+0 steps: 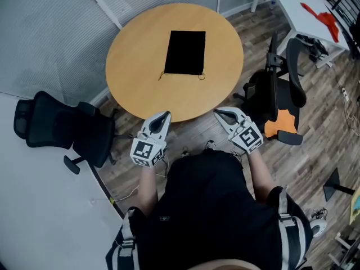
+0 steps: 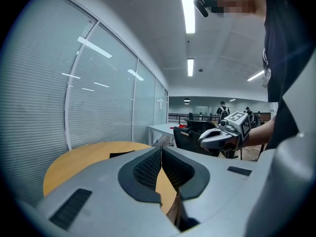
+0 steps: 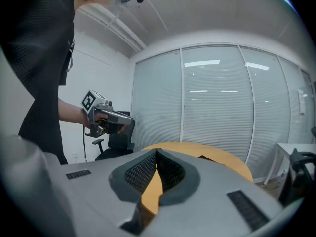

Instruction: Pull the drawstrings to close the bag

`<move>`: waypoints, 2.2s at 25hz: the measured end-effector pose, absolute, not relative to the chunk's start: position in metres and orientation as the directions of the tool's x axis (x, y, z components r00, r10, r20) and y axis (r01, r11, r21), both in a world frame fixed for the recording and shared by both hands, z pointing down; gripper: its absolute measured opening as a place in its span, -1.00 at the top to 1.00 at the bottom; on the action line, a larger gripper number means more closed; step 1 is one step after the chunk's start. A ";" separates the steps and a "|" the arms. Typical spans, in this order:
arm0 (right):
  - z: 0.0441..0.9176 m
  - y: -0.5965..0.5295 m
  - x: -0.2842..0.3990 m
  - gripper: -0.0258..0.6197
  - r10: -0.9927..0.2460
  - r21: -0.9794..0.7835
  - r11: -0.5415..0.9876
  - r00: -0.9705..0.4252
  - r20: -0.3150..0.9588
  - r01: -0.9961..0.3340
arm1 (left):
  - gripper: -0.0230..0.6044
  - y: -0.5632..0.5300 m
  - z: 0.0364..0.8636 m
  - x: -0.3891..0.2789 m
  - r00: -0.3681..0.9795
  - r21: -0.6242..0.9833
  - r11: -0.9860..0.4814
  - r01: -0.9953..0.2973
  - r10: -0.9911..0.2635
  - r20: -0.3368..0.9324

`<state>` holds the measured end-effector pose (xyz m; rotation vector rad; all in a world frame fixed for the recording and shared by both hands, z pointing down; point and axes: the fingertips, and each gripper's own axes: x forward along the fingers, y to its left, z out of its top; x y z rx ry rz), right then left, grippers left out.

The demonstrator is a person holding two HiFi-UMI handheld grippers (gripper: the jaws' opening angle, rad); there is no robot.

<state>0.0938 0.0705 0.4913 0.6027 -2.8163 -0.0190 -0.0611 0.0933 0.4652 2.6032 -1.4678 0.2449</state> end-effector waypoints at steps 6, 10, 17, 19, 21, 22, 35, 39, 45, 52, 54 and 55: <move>0.500 0.064 0.104 0.74 -0.356 0.064 0.934 -0.897 0.263 -0.352 | 0.88 0.088 0.467 -0.047 0.479 0.048 -0.481 -0.875 -0.850 0.217; 0.499 0.060 0.110 0.74 -0.340 0.062 0.940 -0.905 0.255 -0.335 | 0.88 0.086 0.468 -0.038 0.463 0.047 -0.465 -0.884 -0.858 0.221; 0.504 0.054 0.119 0.74 -0.340 0.044 0.939 -0.905 0.255 -0.341 | 0.88 0.086 0.472 -0.029 0.449 0.032 -0.455 -0.890 -0.860 0.241; 0.506 0.053 0.121 0.74 -0.337 0.039 0.940 -0.907 0.254 -0.339 | 0.88 0.085 0.473 -0.029 0.443 0.029 -0.450 -0.893 -0.862 0.246; 0.510 0.052 0.120 0.74 -0.332 0.047 0.942 -0.910 0.248 -0.331 | 0.88 0.084 0.473 -0.029 0.439 0.030 -0.446 -0.895 -0.864 0.245; 0.511 0.052 0.120 0.74 -0.331 0.051 0.943 -0.911 0.248 -0.329 | 0.87 0.083 0.474 -0.030 0.438 0.032 -0.444 -0.895 -0.865 0.244; 0.521 0.025 0.120 0.74 -0.360 0.055 0.930 -0.874 0.326 -0.362 | 0.88 0.043 0.486 -0.034 0.482 0.073 -0.479 -0.875 -0.845 0.231; 0.522 0.007 0.111 0.74 -0.369 0.061 0.927 -0.865 0.340 -0.371 | 0.88 0.021 0.485 -0.042 0.496 0.073 -0.493 -0.867 -0.839 0.221; 0.517 -0.020 0.085 0.74 -0.364 0.084 0.930 -0.865 0.347 -0.357 | 0.88 -0.012 0.480 -0.068 0.495 0.070 -0.492 -0.868 -0.844 0.207; 0.526 -0.047 0.064 0.74 -0.364 0.081 0.929 -0.854 0.372 -0.361 | 0.88 -0.044 0.488 -0.094 0.498 0.082 -0.493 -0.866 -0.838 0.221; 0.530 -0.054 0.059 0.74 -0.367 0.082 0.928 -0.850 0.377 -0.365 | 0.88 -0.052 0.490 -0.101 0.500 0.084 -0.495 -0.865 -0.836 0.225; 0.531 -0.057 0.056 0.74 -0.370 0.078 0.926 -0.848 0.380 -0.369 | 0.88 -0.057 0.491 -0.105 0.501 0.086 -0.496 -0.864 -0.835 0.227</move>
